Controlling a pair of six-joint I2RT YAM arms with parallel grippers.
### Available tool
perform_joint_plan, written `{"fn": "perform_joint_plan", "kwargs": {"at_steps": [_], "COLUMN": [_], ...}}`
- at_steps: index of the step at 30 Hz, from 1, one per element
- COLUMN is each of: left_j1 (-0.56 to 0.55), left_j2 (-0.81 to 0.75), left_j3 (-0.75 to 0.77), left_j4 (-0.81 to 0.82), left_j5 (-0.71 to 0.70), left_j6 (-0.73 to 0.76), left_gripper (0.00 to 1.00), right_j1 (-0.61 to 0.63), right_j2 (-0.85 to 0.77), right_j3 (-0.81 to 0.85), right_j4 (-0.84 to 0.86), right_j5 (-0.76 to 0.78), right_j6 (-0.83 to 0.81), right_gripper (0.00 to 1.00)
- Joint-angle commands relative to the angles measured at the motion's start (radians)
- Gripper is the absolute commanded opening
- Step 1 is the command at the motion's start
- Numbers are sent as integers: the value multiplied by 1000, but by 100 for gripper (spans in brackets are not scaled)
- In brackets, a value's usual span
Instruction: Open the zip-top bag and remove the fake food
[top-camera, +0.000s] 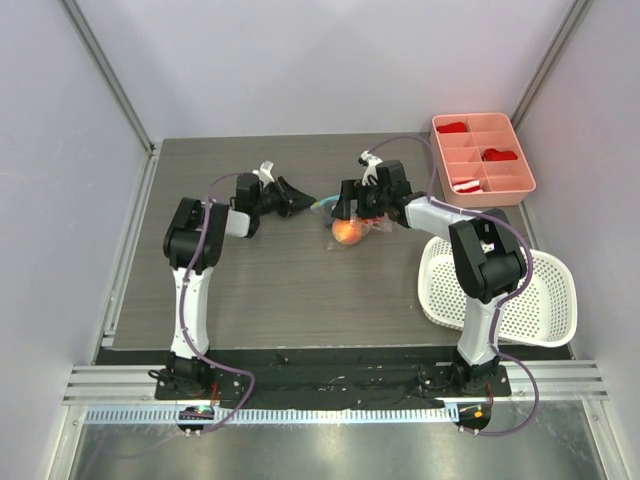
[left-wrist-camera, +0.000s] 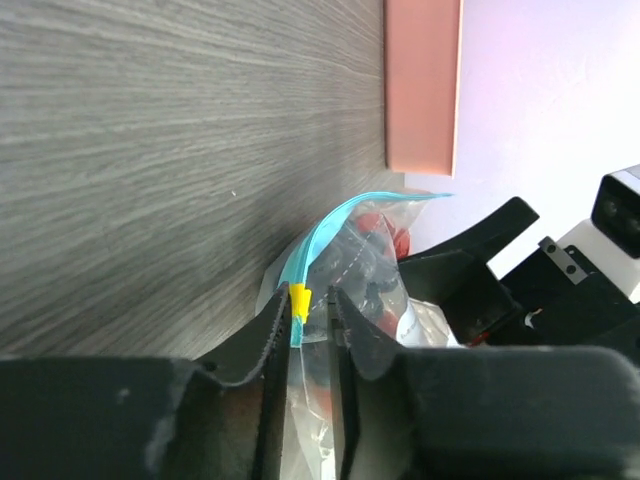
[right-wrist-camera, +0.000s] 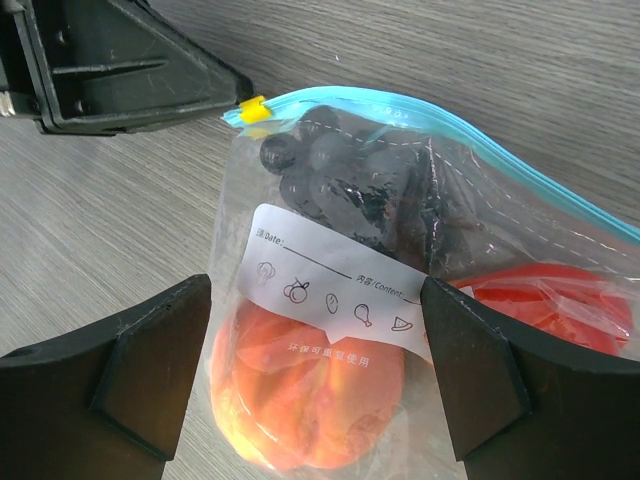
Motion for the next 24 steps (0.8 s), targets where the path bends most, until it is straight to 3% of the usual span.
{"fn": "perform_joint_plan", "kwargs": {"at_steps": [1,5,10,24], "left_j1": [-1,-1,-3,-3], "left_j2": [-28,-76,-94,-31], "left_j3": [-31,-44,-40,23], "left_j4": [24,-122,-188,-115], "left_j5": [7,-33,-43,-7], "left_j6": [33,154,216,122], "left_gripper": [30,42,35,29], "right_j1": [-2,-5,-3,-5], "right_j2": [-47,-52,-52,-46], "right_j3": [-9,-10,-10,-9], "right_j4": [24,24,26,26], "right_j5": [-16,-16,-19,-25], "right_j6": [4,2,4,5], "right_gripper": [91,91,91,91]}}
